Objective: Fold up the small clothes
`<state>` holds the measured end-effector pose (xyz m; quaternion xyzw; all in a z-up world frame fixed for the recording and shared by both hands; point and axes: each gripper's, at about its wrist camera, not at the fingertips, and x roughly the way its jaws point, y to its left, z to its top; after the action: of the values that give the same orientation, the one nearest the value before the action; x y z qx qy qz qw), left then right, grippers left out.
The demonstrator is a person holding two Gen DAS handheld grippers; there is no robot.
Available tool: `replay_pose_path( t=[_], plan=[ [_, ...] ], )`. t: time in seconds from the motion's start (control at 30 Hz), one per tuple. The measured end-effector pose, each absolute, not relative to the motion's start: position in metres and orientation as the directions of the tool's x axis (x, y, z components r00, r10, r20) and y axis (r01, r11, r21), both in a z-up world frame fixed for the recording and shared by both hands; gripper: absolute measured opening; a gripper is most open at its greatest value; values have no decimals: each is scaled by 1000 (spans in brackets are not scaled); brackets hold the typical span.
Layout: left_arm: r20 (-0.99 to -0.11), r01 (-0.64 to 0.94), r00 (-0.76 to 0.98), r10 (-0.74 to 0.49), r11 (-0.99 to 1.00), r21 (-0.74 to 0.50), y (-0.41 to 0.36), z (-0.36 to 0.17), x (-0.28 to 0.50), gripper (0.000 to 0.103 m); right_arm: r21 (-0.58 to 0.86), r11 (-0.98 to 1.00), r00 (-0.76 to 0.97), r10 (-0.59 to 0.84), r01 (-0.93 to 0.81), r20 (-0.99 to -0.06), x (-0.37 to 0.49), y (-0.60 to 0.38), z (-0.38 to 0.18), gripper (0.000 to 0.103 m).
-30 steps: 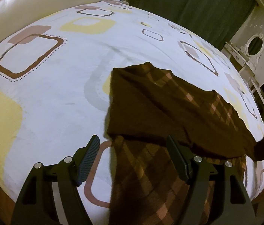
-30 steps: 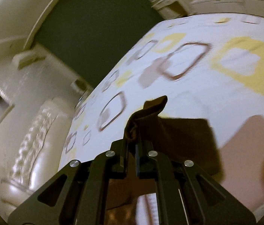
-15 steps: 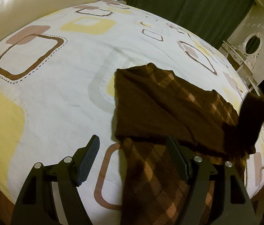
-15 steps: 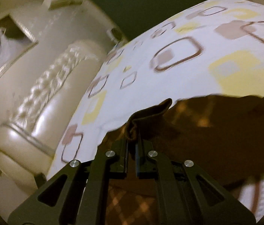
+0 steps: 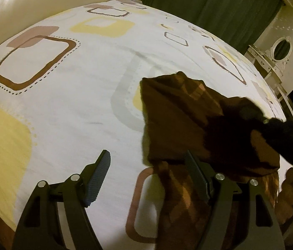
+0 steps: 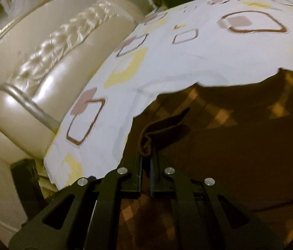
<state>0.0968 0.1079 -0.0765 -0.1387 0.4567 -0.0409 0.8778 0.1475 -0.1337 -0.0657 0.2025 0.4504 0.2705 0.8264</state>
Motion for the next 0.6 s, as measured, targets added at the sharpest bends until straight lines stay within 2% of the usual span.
replay_pose_path(
  t=[0.37, 0.47, 0.6],
  plan=[
    [-784, -63, 583, -213, 950, -305, 123, -82, 99, 73, 565, 770, 371, 638, -297, -675, 149, -88, -92, 6],
    [-785, -64, 580, -216, 949, -308, 125, -84, 100, 73, 576, 765, 350, 644, -288, -680, 151, -84, -100, 10],
    [-786, -68, 579, -218, 948, -312, 128, -85, 100, 73, 630, 732, 317, 681, -259, -660, 151, -85, -109, 20]
  ],
)
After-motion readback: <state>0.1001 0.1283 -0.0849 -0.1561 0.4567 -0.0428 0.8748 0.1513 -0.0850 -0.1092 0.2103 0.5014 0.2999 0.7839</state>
